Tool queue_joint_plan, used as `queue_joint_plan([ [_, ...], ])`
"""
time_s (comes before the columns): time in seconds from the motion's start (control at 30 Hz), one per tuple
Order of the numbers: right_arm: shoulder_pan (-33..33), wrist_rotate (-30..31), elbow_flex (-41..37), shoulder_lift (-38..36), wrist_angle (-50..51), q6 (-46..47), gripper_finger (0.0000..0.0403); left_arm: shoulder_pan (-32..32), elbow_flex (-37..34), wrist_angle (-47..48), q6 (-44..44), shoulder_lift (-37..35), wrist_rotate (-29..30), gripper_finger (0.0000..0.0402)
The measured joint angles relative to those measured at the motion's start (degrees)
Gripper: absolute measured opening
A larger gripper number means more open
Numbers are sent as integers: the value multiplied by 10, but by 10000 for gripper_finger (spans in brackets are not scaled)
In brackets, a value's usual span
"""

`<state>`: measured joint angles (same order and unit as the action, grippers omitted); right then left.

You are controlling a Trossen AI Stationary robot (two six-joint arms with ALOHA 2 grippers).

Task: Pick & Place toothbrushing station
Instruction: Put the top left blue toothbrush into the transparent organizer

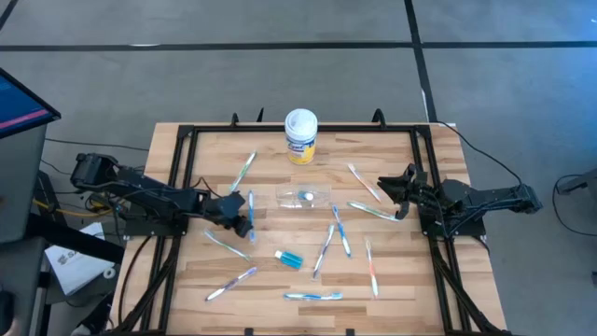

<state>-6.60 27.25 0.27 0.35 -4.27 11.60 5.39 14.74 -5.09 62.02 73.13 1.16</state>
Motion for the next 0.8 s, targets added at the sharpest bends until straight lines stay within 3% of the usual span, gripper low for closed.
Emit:
queue_joint_plan([
  [0.2,0,0,0,0,0,0,75,0,0,-3,-9,6,9,10],
  [0.47,0,0,0,0,0,0,75,0,-2,-5,-32,-1,19,0],
  [0.8,0,0,0,0,0,0,75,0,-5,-2,-64,-65,19,0],
])
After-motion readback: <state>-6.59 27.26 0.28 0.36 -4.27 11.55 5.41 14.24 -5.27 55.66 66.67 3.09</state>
